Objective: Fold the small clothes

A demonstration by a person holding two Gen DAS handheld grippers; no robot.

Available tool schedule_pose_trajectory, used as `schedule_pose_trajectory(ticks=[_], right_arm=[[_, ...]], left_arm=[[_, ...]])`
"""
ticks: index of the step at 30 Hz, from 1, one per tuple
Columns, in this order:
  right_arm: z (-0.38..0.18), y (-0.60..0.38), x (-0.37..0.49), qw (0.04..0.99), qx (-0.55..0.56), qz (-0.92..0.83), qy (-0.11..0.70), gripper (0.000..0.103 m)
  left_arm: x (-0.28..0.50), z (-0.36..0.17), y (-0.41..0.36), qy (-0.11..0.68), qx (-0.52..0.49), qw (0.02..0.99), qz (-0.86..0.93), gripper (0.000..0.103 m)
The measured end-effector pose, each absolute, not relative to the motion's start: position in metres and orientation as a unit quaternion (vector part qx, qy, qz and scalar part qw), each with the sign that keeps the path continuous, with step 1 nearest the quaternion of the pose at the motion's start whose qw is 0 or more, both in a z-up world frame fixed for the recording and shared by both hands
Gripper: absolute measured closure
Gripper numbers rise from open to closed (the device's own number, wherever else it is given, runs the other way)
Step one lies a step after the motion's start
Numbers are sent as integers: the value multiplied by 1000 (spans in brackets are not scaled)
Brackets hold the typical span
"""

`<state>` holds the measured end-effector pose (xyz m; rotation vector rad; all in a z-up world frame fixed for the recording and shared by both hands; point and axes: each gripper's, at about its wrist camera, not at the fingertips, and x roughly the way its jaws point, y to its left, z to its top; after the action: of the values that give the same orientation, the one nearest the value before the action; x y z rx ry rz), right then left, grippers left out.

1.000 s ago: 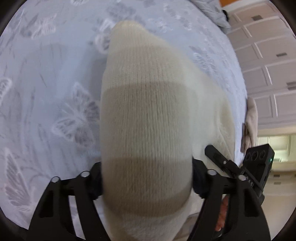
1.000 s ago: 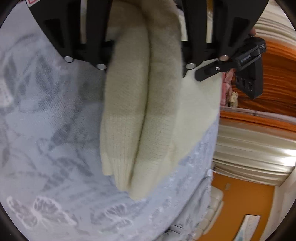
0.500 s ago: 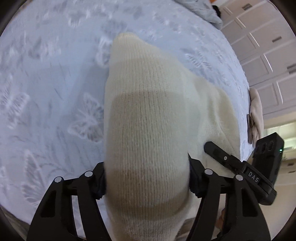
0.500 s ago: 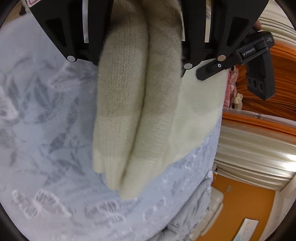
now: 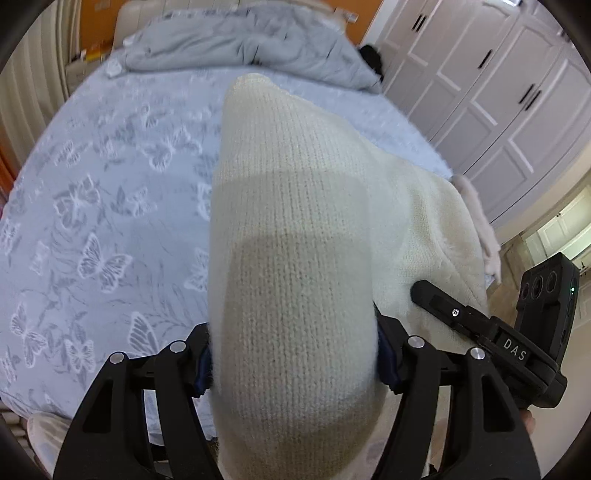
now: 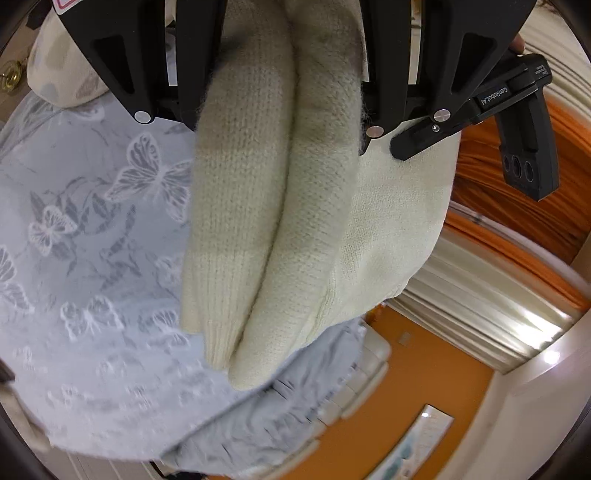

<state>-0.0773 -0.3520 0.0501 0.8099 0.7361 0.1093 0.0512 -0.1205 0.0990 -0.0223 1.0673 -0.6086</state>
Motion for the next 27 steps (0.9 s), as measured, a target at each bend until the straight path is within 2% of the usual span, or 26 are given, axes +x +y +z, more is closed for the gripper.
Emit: schedule_pose_trajectory(ticks=[14, 22, 27], right_arm=[[165, -284, -102, 908, 305, 111, 265, 66], [236, -237, -85, 933, 246, 166, 206, 66], [258, -214, -62, 936, 234, 187, 187, 66]], left_arm=[[7, 200, -51, 391, -44, 868, -301, 38], [6, 259, 0, 315, -63, 895, -309, 38], [18, 286, 30, 277, -70, 908, -308, 38]])
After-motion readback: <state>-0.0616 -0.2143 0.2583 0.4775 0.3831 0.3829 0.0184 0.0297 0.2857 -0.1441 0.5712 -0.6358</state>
